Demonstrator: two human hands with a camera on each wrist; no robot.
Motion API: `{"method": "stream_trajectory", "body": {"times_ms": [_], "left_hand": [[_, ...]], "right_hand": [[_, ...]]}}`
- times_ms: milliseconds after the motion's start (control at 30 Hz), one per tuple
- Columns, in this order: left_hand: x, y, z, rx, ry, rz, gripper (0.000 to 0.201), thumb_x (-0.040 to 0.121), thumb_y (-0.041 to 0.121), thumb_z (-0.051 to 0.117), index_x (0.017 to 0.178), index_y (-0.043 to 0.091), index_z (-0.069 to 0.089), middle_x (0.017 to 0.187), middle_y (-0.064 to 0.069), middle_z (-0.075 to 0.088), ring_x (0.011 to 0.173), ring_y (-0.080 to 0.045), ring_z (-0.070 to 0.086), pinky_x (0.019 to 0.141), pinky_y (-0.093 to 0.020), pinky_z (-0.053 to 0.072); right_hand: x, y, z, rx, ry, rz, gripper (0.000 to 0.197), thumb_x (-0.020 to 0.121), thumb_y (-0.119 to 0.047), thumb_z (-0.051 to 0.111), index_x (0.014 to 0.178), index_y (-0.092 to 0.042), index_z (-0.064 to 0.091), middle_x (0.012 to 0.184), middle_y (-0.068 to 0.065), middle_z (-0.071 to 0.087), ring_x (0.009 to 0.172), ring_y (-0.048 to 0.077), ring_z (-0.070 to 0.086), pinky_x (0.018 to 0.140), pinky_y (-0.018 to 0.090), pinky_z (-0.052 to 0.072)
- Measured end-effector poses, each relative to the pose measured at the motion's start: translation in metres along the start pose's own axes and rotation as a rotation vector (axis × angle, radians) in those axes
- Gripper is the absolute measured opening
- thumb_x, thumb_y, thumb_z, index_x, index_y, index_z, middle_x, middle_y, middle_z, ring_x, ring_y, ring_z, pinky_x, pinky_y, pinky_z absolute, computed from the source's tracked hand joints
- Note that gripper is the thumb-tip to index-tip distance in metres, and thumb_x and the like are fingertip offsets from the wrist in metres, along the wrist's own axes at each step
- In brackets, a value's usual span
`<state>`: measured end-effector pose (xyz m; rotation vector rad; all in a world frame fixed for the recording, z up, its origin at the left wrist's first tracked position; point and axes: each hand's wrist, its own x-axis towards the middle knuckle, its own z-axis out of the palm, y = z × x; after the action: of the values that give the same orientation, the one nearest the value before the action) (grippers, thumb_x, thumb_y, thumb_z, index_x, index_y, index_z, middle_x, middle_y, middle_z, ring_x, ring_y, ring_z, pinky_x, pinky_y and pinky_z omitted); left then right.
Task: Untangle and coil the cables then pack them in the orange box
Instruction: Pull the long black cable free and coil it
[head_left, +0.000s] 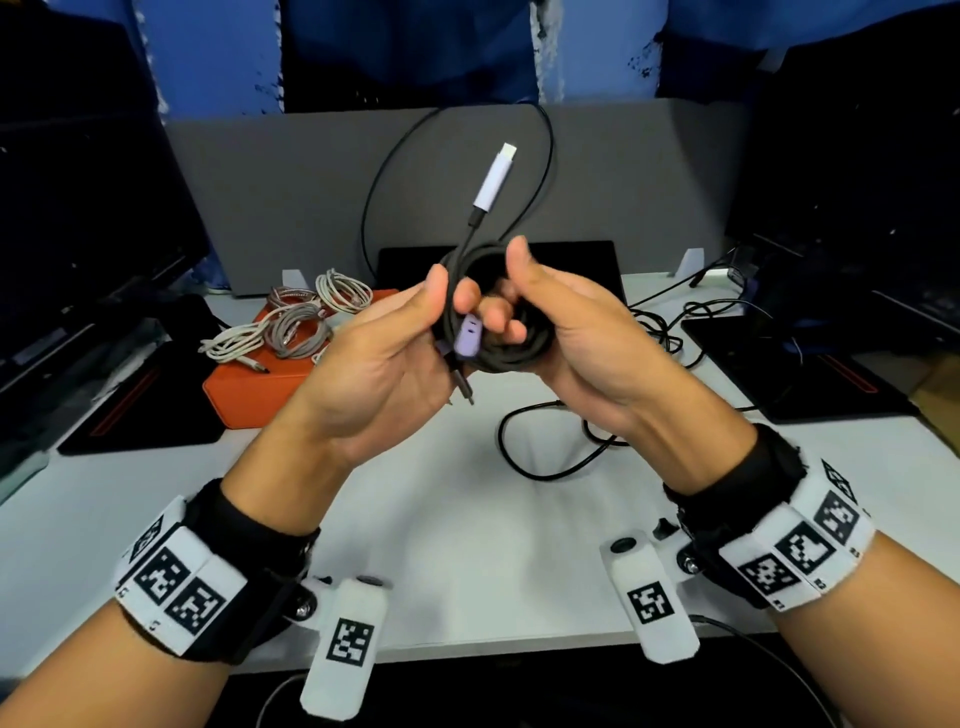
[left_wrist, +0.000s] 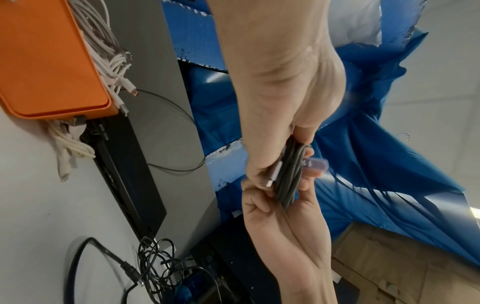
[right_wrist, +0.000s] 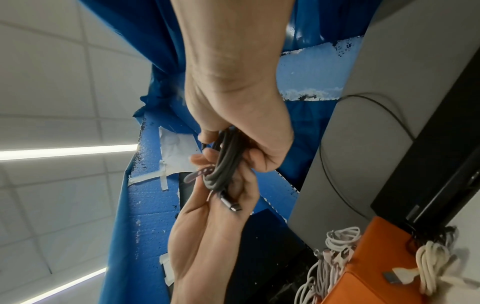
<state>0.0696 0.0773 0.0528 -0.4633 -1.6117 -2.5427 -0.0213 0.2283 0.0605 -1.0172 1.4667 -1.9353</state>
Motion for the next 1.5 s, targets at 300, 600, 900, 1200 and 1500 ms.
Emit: {"method": "stream_trajectory", "body": {"times_ms": [300,600,900,1200,1500], "left_hand": [[-0.004,0.009,-0.005,0.452,0.065,-0.077,0.046,0.108,0.028,0.030,0.131,0.001,0.059,0.120,-0.012,0.069,0.107,-0.021,0.064,0.087,-0.027,0.051],[-0.007,0.005,0.003,1.029,0.000,-0.077,0.037,0.100,0.038,0.049,0.118,0.008,0.060,0.101,-0.007,0.072,0.092,-0.027,0.075,0.084,-0.049,0.060],[-0.003,-0.001,0.007,0.899,0.204,0.097,0.021,0.110,0.019,0.041,0.117,0.008,0.057,0.102,-0.012,0.070,0.085,-0.027,0.075,0.073,-0.030,0.059],[-0.009,0.007,0.015,1.030,0.123,0.013,0.016,0.108,0.023,0.047,0.104,0.013,0.060,0.071,0.020,0.066,0.060,0.005,0.061,0.057,-0.009,0.044],[-0.006,-0.001,0.014,1.203,0.294,0.149,0.021,0.110,0.026,0.041,0.103,0.013,0.056,0.089,0.004,0.071,0.079,-0.007,0.069,0.062,-0.016,0.053]], "right_hand": [[-0.003,-0.020,-0.016,-0.656,0.135,-0.169,0.046,0.104,-0.046,0.055,0.076,-0.011,0.051,0.067,-0.004,0.049,0.064,0.010,0.045,0.065,0.030,0.039],[-0.006,-0.020,-0.024,-0.861,-0.052,-0.077,0.039,0.099,-0.048,0.062,0.075,-0.017,0.061,0.057,-0.014,0.048,0.055,0.004,0.040,0.056,0.025,0.034],[0.001,-0.010,-0.012,-0.125,0.108,-0.200,0.013,0.099,-0.020,0.066,0.109,-0.014,0.060,0.073,-0.002,0.059,0.065,0.013,0.051,0.069,0.029,0.046],[-0.001,-0.002,0.003,-0.074,0.216,-0.067,0.028,0.103,-0.038,0.058,0.089,-0.017,0.047,0.053,-0.007,0.035,0.046,0.010,0.021,0.043,0.027,0.017],[0.000,0.004,0.006,-0.057,0.293,-0.146,0.027,0.102,-0.041,0.060,0.097,-0.015,0.054,0.059,-0.002,0.048,0.052,0.013,0.043,0.056,0.028,0.043]]}}
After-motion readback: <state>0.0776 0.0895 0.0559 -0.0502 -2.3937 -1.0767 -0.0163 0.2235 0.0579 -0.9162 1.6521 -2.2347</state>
